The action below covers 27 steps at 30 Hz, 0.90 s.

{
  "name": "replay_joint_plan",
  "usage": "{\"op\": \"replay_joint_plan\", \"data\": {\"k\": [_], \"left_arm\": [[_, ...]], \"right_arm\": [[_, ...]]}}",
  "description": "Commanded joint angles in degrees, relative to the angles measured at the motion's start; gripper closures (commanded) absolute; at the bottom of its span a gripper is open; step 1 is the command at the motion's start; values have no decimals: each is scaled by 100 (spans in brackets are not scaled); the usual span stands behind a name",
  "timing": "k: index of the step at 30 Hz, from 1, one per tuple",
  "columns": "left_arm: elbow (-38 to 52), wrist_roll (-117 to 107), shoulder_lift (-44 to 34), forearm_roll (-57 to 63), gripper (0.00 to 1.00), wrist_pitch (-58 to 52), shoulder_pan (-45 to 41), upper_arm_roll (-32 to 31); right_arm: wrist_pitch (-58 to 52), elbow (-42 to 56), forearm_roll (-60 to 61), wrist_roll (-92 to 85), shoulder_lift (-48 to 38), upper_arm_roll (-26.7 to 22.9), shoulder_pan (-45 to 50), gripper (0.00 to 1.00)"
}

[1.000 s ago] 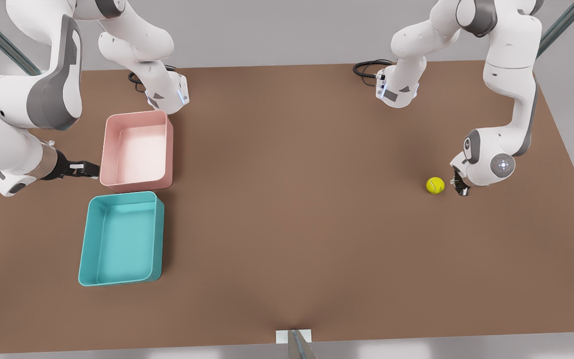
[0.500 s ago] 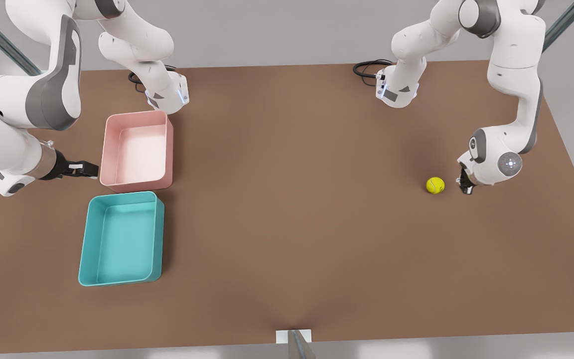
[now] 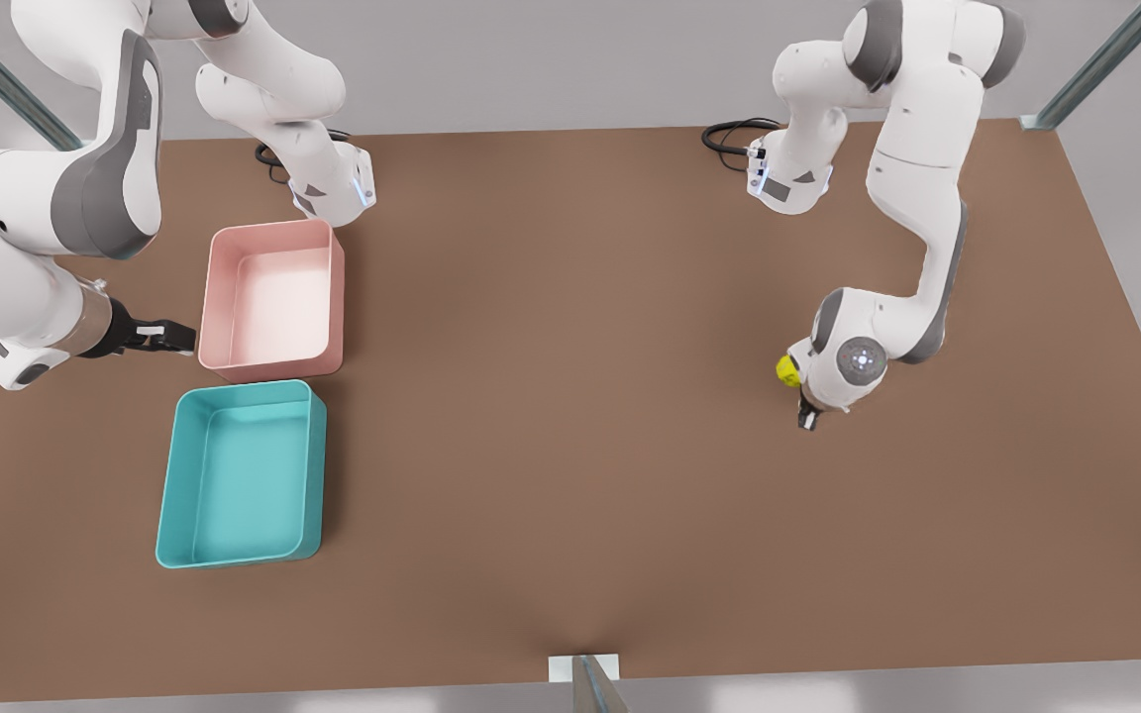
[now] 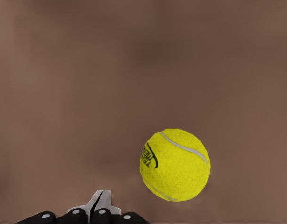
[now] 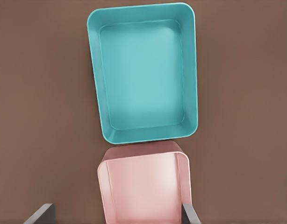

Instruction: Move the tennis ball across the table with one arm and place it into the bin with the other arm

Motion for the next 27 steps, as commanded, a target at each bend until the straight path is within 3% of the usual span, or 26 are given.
{"op": "replay_joint_plan", "data": {"k": [1, 5, 6, 8, 12, 17, 20, 26, 27], "left_arm": [[516, -4778, -225, -1416, 79, -1177, -136, 4], [665, -7495, -727, -1673, 79, -1599, 1305, -392], [893, -7495, -762, -1040, 79, -1985, 1288, -392], [2158, -8109, -999, -952, 79, -3751, 1209, -365], [3503, -9902, -1122, -838, 79, -5000, 1077, -487], [3636, -10422, -1236, -811, 79, -5405, 690, -646], [3636, -10422, -1395, -820, 79, -5405, 646, -646], [3627, -10659, -1456, -829, 76, -5405, 637, -646], [3557, -10756, -1456, -829, 0, -5448, 629, -655]], "right_arm": [[-3, 3, -3, -6, -6, -1, 0, 0], [-3, 3, 15, -6, -6, -1, 9, 0], [-3, 3, 23, -6, -6, -1, 9, 0], [-3, 3, 23, -6, -6, 7, 9, 0], [-3, 11, 94, 73, 204, 60, 342, 0], [577, 820, 23, 362, 1909, 51, 2443, 0], [1887, 820, 313, 1522, 2279, 104, 2892, 0], [3056, 337, 744, 2323, 2446, 104, 3147, 0], [3179, 301, 744, 2481, 2490, 104, 3226, 0]]}}
